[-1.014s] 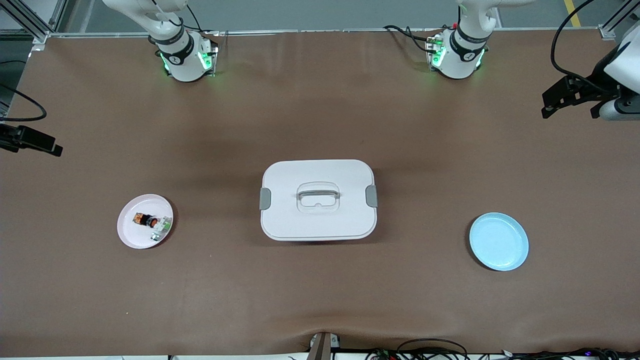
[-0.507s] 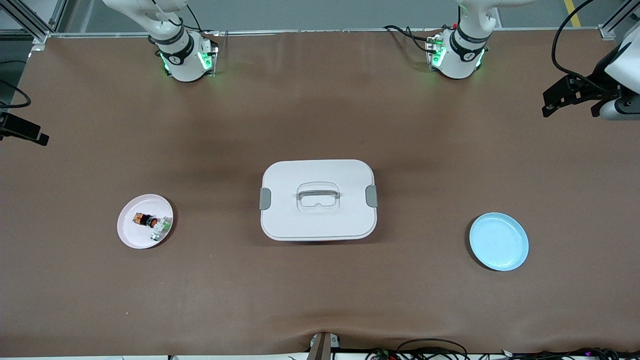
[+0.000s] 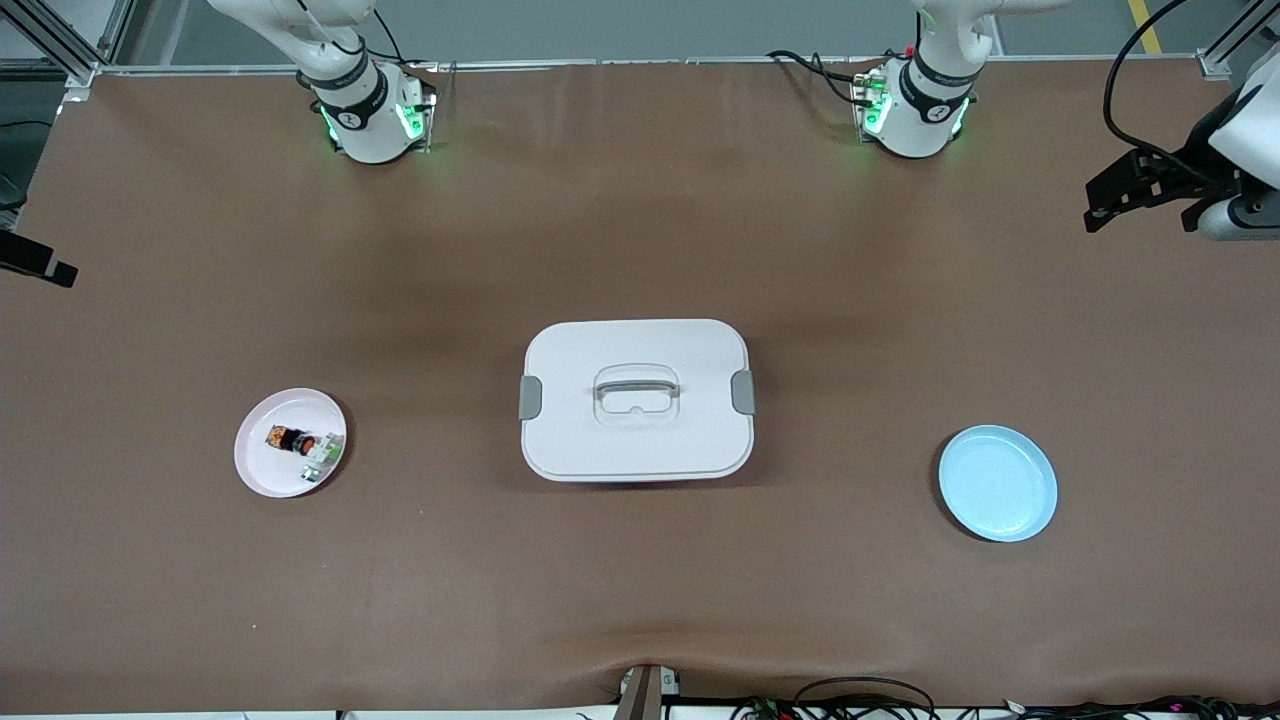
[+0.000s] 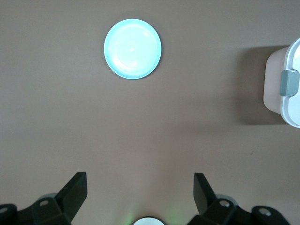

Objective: Transfer orange switch to right arm and place

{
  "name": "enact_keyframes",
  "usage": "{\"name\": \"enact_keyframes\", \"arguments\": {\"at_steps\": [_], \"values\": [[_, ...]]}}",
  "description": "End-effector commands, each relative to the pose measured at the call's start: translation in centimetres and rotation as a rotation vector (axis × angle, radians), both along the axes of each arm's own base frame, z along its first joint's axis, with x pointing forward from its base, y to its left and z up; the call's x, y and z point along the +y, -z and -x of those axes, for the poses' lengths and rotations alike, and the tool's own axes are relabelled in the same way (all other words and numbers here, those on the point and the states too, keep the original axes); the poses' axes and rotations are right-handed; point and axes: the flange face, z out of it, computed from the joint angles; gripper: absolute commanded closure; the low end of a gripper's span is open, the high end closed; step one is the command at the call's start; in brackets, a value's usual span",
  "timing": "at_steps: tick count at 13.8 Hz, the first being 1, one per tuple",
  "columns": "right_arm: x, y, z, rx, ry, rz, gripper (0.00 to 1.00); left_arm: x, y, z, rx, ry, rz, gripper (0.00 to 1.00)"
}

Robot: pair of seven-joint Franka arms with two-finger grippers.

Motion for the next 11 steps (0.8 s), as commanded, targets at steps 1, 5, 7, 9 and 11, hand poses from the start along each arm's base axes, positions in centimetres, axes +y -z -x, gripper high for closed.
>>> {"name": "enact_keyframes", "arguments": {"at_steps": [1,5,7,9,11], "values": [[1.0,0.0,2.5,-0.04,-0.009,-0.007,0.0,0.2,-0.1,0.1,0.012,0.025,0.01,0.0],[3.8,0.2,2.4,-0.028,-0.064,0.022,0.0,0.0,0.0,0.3,0.017,0.03,0.012,0.0],[3.8,0.2,2.4,-0.025,-0.066,0.022,0.0,0.0,0.0,0.3,0.016,0.03,0.012,0.0],[3.7,0.2,2.4,-0.023,-0.065,0.021,0.0,-0.2,-0.2,0.2,0.011,0.035,0.017,0.0],[3.8,0.3,2.5,-0.02,-0.066,0.021,0.0,-0.2,-0.3,0.2,0.008,0.033,0.016,0.0]]}}
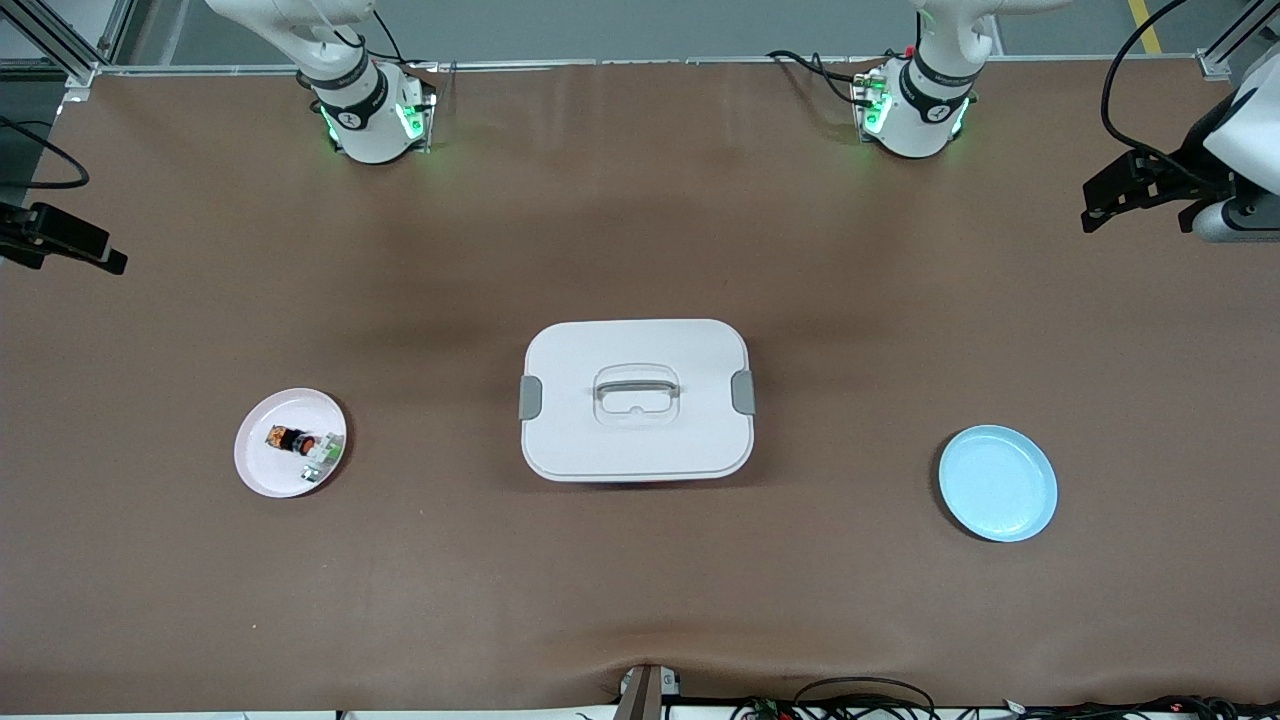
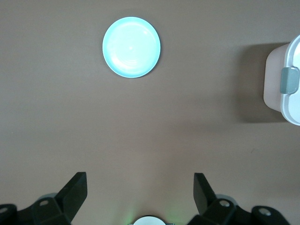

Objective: Transfer orange switch to right arm and place

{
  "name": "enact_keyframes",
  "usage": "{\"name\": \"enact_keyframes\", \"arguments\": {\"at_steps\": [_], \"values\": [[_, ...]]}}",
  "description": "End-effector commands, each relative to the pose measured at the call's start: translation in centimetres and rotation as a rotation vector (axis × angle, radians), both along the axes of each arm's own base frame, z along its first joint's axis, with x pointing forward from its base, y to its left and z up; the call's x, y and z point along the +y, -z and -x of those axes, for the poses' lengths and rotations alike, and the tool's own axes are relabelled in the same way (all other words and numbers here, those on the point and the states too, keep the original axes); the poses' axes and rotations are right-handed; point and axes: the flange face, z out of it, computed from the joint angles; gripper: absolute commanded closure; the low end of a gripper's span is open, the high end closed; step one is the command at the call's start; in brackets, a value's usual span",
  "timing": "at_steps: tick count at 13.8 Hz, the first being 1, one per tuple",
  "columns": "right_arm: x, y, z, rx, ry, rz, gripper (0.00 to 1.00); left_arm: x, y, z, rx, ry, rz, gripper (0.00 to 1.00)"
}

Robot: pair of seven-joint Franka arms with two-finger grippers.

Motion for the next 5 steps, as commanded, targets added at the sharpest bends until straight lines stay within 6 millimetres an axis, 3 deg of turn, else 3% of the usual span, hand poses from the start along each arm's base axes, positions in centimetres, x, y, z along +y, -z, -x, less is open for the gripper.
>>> {"name": "enact_keyframes", "arguments": {"at_steps": [1,5], "values": [[-0.11,-0.05,0.78,-0.002,-0.004,0.01,0.0,0.06,-0.55,0.13,0.001,0.025,0.018,0.0],[-0.3,-0.14,0.81,-0.005,-0.065,0.045,0.0,-0.02,-0.55,0.13,0.001,0.025,0.018,0.0]]}}
